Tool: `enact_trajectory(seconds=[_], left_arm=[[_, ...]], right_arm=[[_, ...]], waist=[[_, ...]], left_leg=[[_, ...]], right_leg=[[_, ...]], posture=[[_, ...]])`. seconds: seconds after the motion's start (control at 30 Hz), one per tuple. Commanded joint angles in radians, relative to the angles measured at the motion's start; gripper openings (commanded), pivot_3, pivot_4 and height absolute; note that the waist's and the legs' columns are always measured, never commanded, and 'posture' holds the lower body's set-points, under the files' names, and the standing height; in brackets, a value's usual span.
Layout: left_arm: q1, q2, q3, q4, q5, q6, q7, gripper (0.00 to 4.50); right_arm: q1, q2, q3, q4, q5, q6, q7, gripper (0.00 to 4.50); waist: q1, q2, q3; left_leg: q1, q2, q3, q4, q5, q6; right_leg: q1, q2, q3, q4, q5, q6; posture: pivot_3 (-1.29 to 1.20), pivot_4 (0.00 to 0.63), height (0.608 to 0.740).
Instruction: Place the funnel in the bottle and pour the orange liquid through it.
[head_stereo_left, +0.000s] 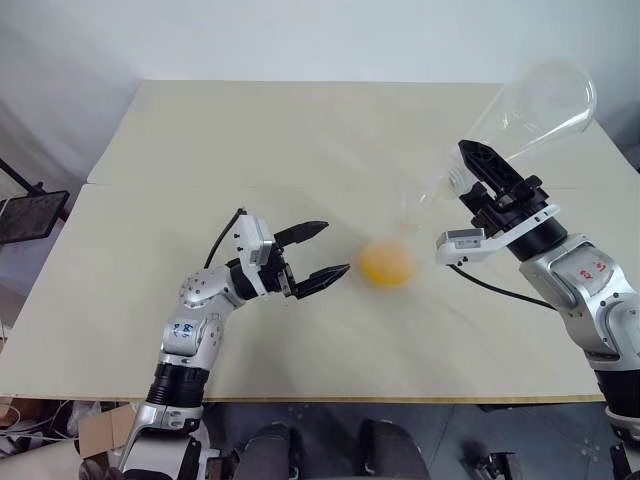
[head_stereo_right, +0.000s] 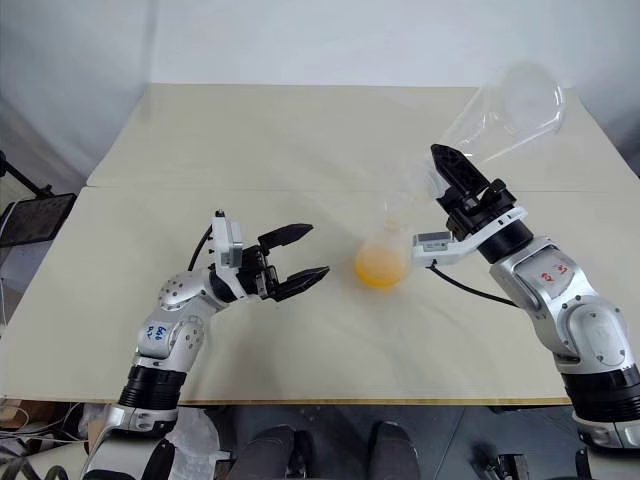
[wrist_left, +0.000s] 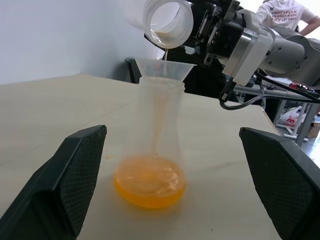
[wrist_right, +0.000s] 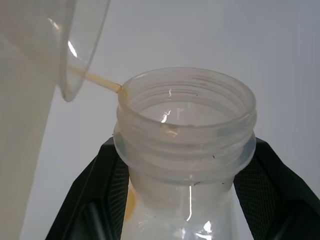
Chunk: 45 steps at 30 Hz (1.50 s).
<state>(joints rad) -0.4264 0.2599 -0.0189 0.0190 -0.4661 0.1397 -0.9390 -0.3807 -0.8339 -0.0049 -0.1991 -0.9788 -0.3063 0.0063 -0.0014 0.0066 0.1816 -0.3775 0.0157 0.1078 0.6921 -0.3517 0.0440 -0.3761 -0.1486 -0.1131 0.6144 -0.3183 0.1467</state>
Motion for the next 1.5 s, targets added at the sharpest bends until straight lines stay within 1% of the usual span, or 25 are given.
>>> enact_trajectory(seconds=[0.03,0.33,0.47,0.53,0.63,0.7,0.77,0.8,0.87,0.93,1.0,1.17,1.2,1.27,1.33,1.4,1.5], left_arm=[[0.008,0.000,-0.005,-0.024,0.000,-0.014,0.001,4.50],[0.009,-0.002,-0.009,-0.021,0.004,-0.019,0.000,4.50],[0.010,-0.002,-0.010,-0.020,0.006,-0.020,-0.001,4.50],[0.010,0.000,-0.010,-0.019,0.006,-0.020,-0.003,4.50],[0.008,0.006,-0.009,-0.016,0.006,-0.018,-0.008,4.50],[0.006,0.010,-0.008,-0.013,0.006,-0.017,-0.012,4.50],[0.001,0.015,-0.007,-0.008,0.006,-0.016,-0.015,4.50],[-0.003,0.017,-0.007,-0.005,0.005,-0.016,-0.017,4.50],[-0.006,0.019,-0.006,0.000,0.005,-0.017,-0.020,4.50],[-0.010,0.021,-0.007,0.006,0.006,-0.018,-0.025,4.50],[-0.014,0.022,-0.009,0.012,0.006,-0.019,-0.031,4.50],[-0.017,0.021,-0.013,0.016,0.007,-0.020,-0.037,4.50],[-0.017,0.021,-0.013,0.017,0.007,-0.020,-0.037,4.50],[-0.017,0.021,-0.013,0.018,0.008,-0.020,-0.038,4.50],[-0.017,0.021,-0.013,0.017,0.007,-0.018,-0.038,4.50],[-0.017,0.020,-0.014,0.015,0.006,-0.014,-0.037,4.50],[-0.014,0.017,-0.018,0.010,0.006,-0.012,-0.034,4.50]], right_arm=[[-0.005,-0.001,-0.014,-0.036,0.002,0.001,-0.022,2.80],[-0.001,0.002,-0.012,-0.041,0.005,0.008,-0.007,2.80],[0.004,0.025,-0.018,-0.050,0.064,0.006,0.015,2.80],[0.012,0.074,-0.042,-0.059,0.173,0.044,0.063,2.80],[0.039,0.160,-0.110,-0.096,0.398,0.136,0.153,2.80],[0.045,0.197,-0.160,-0.123,0.491,0.198,0.187,2.80],[0.050,0.240,-0.232,-0.148,0.629,0.289,0.231,2.80],[0.048,0.265,-0.280,-0.157,0.722,0.349,0.257,2.80],[0.048,0.291,-0.340,-0.170,0.829,0.415,0.280,2.80],[0.043,0.318,-0.418,-0.166,0.948,0.528,0.296,2.80],[0.044,0.336,-0.474,-0.163,1.032,0.615,0.296,2.80],[0.055,0.354,-0.546,-0.137,1.161,0.788,0.280,2.80],[0.068,0.364,-0.558,-0.126,1.187,0.775,0.287,2.80],[0.107,0.373,-0.575,-0.102,1.189,0.758,0.272,2.80],[0.137,0.397,-0.586,-0.090,1.240,0.734,0.290,2.80],[0.151,0.424,-0.588,-0.086,1.292,0.704,0.312,2.80],[0.158,0.453,-0.585,-0.074,1.322,0.669,0.317,2.80]], waist=[[0.000,0.000,0.000],[0.000,0.000,0.000],[0.000,0.000,0.000],[0.000,0.000,0.000],[0.002,0.000,0.000],[0.003,0.000,0.000],[0.003,0.000,0.000],[0.003,0.000,0.000],[0.003,0.000,0.000],[0.002,0.000,0.000],[0.002,0.000,0.000],[0.001,0.000,0.000],[0.001,0.000,0.000],[0.003,0.000,0.000],[0.004,0.000,0.000],[0.003,0.000,0.000],[0.001,0.000,0.000]], left_leg=[[0.000,0.000,0.000,0.000,0.000,0.000],[0.000,0.000,0.000,0.000,0.000,0.000],[0.000,0.000,0.000,0.000,0.000,0.000],[0.000,0.000,0.000,0.000,0.000,0.000],[0.000,0.000,-0.001,0.000,0.000,0.000],[0.000,0.000,-0.002,0.000,0.000,0.000],[-0.001,-0.001,-0.002,0.000,0.000,0.001],[-0.001,0.000,-0.002,0.000,0.000,0.001],[-0.001,0.000,-0.003,0.000,0.000,0.001],[-0.001,0.000,-0.003,0.000,0.000,0.001],[-0.001,0.000,-0.003,0.000,0.000,0.001],[-0.001,0.000,-0.003,0.000,0.000,0.001],[-0.001,0.000,-0.003,0.000,0.000,0.001],[-0.001,-0.001,-0.003,0.000,0.000,0.001],[-0.001,-0.001,-0.003,0.000,0.000,0.001],[-0.001,-0.001,-0.003,0.000,0.000,0.001],[0.000,-0.001,-0.002,-0.001,0.000,0.001]], right_leg=[[0.000,0.000,0.000,0.000,0.000,0.000],[0.000,0.000,0.000,0.000,0.000,0.000],[0.000,0.000,0.000,0.000,0.000,0.000],[0.000,0.000,0.000,0.000,0.000,0.000],[0.001,0.001,-0.001,-0.001,0.000,0.000],[0.002,0.000,-0.002,-0.001,0.000,0.000],[0.002,0.000,-0.002,-0.001,0.000,0.000],[0.002,0.000,-0.002,-0.001,0.000,0.000],[0.002,0.000,-0.003,-0.001,0.000,0.000],[0.002,0.000,-0.003,-0.001,0.000,0.000],[0.002,0.000,-0.003,0.000,0.000,0.000],[0.001,0.000,-0.003,0.000,0.000,0.000],[0.001,0.000,-0.003,0.000,0.000,0.000],[0.001,0.000,-0.003,0.000,0.000,0.000],[0.001,0.000,-0.003,0.000,0.000,0.000],[0.001,0.000,-0.003,0.000,0.000,0.000],[0.001,0.000,-0.002,0.000,0.000,0.000]], posture=[[0.00,0.150,0.740],[0.00,0.150,0.740],[0.00,0.150,0.740],[0.00,0.150,0.740],[0.00,0.150,0.740],[0.00,0.150,0.740],[0.00,0.150,0.740],[0.00,0.150,0.740],[0.00,0.150,0.740],[0.00,0.150,0.740],[0.00,0.150,0.740],[0.00,0.150,0.740],[0.00,0.150,0.740],[0.00,0.150,0.740],[0.00,0.150,0.740],[0.00,0.150,0.740],[0.00,0.150,0.740]])
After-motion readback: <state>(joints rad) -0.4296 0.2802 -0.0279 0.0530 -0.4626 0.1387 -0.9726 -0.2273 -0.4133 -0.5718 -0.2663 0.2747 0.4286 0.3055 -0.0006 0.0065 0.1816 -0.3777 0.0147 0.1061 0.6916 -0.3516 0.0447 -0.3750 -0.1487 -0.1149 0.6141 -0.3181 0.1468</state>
